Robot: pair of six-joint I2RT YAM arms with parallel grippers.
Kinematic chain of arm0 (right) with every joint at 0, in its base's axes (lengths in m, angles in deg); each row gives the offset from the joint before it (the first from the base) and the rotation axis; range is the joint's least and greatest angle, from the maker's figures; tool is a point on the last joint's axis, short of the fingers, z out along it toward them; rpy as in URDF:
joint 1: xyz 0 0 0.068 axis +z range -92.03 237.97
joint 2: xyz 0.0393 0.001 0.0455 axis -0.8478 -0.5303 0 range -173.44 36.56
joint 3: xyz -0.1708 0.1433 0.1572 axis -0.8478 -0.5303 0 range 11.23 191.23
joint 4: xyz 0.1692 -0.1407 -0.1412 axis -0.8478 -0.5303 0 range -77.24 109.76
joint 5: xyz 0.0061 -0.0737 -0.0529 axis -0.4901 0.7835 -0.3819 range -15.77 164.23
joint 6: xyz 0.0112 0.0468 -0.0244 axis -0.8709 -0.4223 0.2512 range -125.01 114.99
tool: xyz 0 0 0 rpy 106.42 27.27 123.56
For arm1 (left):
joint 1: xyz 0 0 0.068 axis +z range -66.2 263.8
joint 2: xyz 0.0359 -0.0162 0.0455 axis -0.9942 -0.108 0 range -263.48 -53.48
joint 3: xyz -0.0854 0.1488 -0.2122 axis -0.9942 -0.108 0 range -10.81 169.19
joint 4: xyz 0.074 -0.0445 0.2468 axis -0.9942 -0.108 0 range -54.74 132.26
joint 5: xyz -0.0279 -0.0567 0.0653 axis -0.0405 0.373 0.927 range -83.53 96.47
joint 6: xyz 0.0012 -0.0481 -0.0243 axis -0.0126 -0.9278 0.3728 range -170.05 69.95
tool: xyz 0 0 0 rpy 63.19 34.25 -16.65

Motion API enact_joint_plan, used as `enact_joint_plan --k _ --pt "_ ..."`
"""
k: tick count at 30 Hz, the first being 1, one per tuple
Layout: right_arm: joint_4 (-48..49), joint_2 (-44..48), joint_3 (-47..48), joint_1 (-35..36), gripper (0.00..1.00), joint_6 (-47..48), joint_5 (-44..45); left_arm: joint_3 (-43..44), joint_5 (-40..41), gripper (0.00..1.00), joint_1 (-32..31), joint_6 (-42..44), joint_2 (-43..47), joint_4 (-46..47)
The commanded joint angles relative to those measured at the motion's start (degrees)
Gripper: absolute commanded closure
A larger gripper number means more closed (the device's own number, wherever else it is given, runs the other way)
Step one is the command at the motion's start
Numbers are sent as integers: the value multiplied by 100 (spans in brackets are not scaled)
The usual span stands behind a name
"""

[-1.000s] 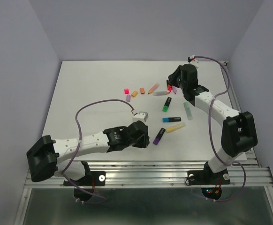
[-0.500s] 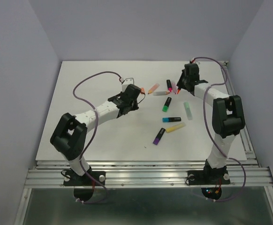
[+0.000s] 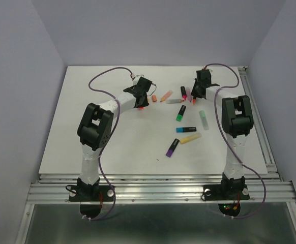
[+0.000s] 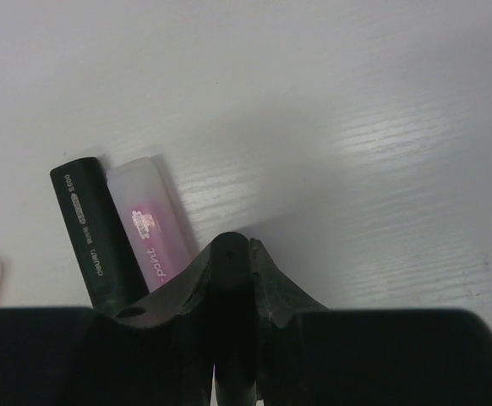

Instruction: Open the pen caps

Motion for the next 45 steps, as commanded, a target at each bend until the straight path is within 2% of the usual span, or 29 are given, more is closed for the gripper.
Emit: enact_joint_plan --k 1,4,5,6,8,10,12,15,17,18,21,22,23,26,29,31,32,34,38,39,42,45 --pt "-136 -251 587 -31 90 45 130 644 -122 100 26 112 -295 -307" --pt "-153 -375 684 -31 85 35 130 794 -139 95 26 68 -480 -343" --pt "-153 -384 685 -31 82 44 139 820 -131 93 35 59 -506 -361" --pt "-153 -393 685 -31 75 35 139 890 -131 91 35 59 -559 -387" --pt "-153 -384 676 -31 72 18 148 952 -148 86 44 50 -594 -422" --pt "-153 -349 650 -31 64 -17 174 1023 -218 75 35 76 -603 -457" --pt "-118 -244 562 -23 63 -44 270 1102 -254 71 35 76 -621 -510" --pt "-83 20 421 -31 45 -88 323 1128 -315 66 27 94 -577 -563" --pt "-83 169 342 -31 38 -123 306 1102 -403 60 26 103 -464 -572" --pt "-74 361 264 -31 32 -132 306 1050 -482 54 26 103 -419 -555" --pt "-153 687 140 -31 27 -175 288 936 -613 38 18 120 -191 -519" --pt "-179 967 18 -31 24 -184 271 900 -632 10 0 138 -129 -510" --pt "-197 1117 -53 -31 22 -210 271 874 -658 1 -26 147 28 -502" --pt "-75 1838 -527 -23 17 -263 393 672 -649 1 -105 138 414 -458" --pt "66 2714 -1149 -31 0 -360 517 329 -728 1 -307 155 941 -353" --pt "84 3147 -1528 -31 0 -552 648 -57 -781 1 -570 182 1241 -221" --pt "93 3654 -1748 -31 0 -640 657 -232 -790 1 -676 217 1399 -151" --pt "110 4192 -2503 -31 0 -825 693 -845 -851 1 -930 235 1908 -1" --pt "242 5599 -4084 -40 0 -1475 596 -2060 -1114 1 -1835 173 2857 719" --pt "495 6289 -4827 -40 0 -1694 535 -2436 -1193 1 -1985 147 2981 877" --pt "1232 7573 -6218 -32 0 -2012 203 -2904 -949 1 -2590 24 3237 949" --pt "1297 8245 -6618 -40 0 -2241 -211 -3221 -1105 1 -2864 -73 3185 1071"
